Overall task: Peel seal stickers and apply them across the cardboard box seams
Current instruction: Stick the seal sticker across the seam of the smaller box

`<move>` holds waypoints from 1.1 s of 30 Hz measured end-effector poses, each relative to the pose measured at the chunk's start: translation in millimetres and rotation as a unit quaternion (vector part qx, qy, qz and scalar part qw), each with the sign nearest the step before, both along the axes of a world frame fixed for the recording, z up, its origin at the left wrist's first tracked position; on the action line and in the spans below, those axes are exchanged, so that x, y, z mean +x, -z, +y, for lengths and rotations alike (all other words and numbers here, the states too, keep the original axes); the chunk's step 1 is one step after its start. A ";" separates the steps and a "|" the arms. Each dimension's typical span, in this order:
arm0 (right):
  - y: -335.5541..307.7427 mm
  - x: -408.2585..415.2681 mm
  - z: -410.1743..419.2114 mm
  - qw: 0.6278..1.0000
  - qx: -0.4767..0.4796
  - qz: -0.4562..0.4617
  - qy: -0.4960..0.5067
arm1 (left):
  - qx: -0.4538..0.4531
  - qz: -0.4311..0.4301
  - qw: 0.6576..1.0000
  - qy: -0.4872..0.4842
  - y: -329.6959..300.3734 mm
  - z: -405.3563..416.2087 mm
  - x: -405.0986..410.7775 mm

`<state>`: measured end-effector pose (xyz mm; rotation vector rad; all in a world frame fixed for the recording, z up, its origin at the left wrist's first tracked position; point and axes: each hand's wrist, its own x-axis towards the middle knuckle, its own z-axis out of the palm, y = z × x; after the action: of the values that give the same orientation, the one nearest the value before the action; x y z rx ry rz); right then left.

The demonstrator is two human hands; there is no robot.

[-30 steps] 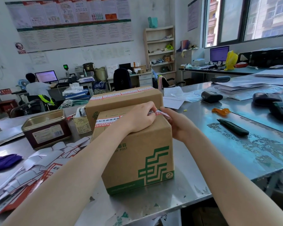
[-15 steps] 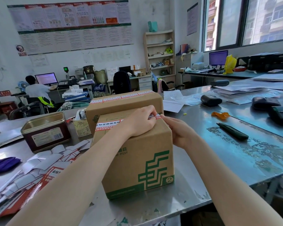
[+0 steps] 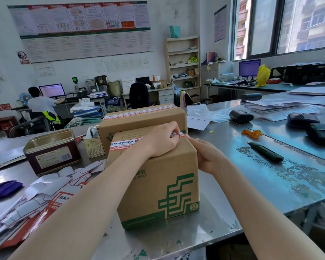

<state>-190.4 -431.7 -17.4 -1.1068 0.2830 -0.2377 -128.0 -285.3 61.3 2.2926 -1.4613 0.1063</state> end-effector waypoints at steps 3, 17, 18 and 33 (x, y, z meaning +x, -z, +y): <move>0.3 -2.3 0.9 1.000 0.003 0.006 0.003 | 0.000 0.000 1.000 -0.002 0.0 -0.2 -0.1; 7.1 2.1 -12.6 0.997 0.029 0.042 -0.049 | -0.002 0.001 1.000 0.002 0.9 -0.7 1.6; 7.6 2.3 -13.6 0.997 0.034 0.045 -0.053 | -0.001 0.003 1.000 0.001 1.0 -0.7 1.5; 7.7 14.4 -11.8 0.999 -0.009 0.034 -0.037 | 0.000 0.008 1.000 -0.002 1.0 -0.4 0.8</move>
<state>-176.0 -443.5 -25.2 -1.1423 0.2999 -0.1374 -127.2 -285.7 60.3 2.2912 -1.4477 0.0900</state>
